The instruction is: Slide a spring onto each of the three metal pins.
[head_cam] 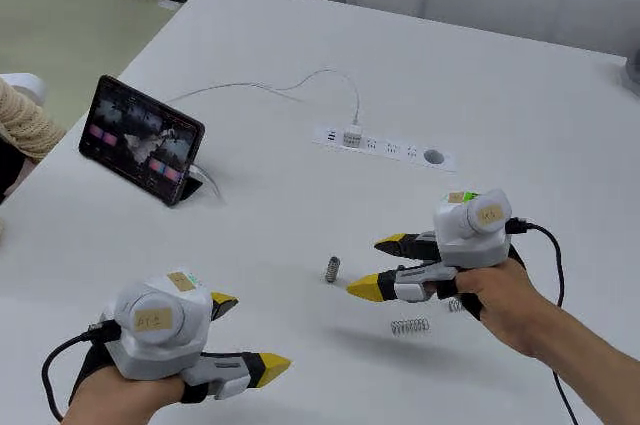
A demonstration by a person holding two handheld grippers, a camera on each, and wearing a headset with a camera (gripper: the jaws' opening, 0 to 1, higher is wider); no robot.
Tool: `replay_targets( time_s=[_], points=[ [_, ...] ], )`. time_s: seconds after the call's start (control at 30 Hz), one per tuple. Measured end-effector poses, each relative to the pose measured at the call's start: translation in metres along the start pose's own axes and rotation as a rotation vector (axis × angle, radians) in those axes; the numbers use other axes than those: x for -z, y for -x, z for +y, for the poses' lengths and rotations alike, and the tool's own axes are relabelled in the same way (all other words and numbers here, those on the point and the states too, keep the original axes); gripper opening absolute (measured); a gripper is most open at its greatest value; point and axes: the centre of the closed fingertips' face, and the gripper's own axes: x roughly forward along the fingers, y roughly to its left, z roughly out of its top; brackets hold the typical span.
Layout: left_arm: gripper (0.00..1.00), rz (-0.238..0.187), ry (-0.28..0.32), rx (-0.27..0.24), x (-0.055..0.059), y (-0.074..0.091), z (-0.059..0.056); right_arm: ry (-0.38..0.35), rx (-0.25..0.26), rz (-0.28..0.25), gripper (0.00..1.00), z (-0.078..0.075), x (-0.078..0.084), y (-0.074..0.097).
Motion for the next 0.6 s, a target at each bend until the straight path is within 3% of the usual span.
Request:
replay_targets(
  time_s=[0.6],
  points=[
    [0.67,0.002,-0.011,0.009,-0.006,-0.009,0.0,-0.067,0.075,-0.023,0.68,-0.003,0.029,0.035]
  ],
)
